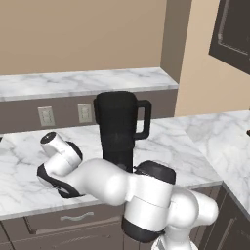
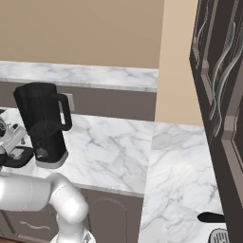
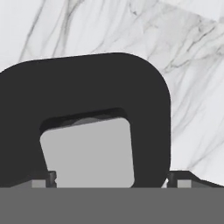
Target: Close the lid blender by securely placing the lid on top.
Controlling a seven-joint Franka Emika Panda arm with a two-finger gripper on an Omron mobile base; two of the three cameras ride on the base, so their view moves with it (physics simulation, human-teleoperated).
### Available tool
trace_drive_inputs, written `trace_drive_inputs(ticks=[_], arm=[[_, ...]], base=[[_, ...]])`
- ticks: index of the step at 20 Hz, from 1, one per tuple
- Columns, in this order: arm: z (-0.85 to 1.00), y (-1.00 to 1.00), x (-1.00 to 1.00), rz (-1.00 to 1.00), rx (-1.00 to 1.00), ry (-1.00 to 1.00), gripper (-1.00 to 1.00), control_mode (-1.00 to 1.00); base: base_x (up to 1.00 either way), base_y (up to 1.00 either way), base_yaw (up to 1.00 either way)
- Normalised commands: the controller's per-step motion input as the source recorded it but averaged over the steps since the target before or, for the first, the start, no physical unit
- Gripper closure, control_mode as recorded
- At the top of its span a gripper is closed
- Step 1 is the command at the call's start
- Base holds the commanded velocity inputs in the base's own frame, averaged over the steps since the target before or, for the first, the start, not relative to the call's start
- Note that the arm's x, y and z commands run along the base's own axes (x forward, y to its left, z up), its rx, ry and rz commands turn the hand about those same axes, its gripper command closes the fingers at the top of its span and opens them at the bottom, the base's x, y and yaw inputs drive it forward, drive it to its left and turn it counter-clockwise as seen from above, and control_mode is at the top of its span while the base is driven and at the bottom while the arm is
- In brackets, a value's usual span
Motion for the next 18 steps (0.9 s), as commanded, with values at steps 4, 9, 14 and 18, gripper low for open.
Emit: trace_drive_inputs(ticks=[4,9,14,18], arm=[[-0.06,0.12,-0.17,0.04,0.04,0.00,-1.00,-1.00],[0.00,0.05,-0.07,0.02,0.01,0.01,-1.00,-1.00],[-0.08,0.00,-0.07,0.01,0.01,0.03,-1.00,-1.00],[-0.29,0.02,0.04,0.02,0.00,0.12,-1.00,-1.00]], base=[[0.00,0.00,0.00],[0.00,0.00,0.00],[0.00,0.00,0.00],[0.00,0.00,0.00]])
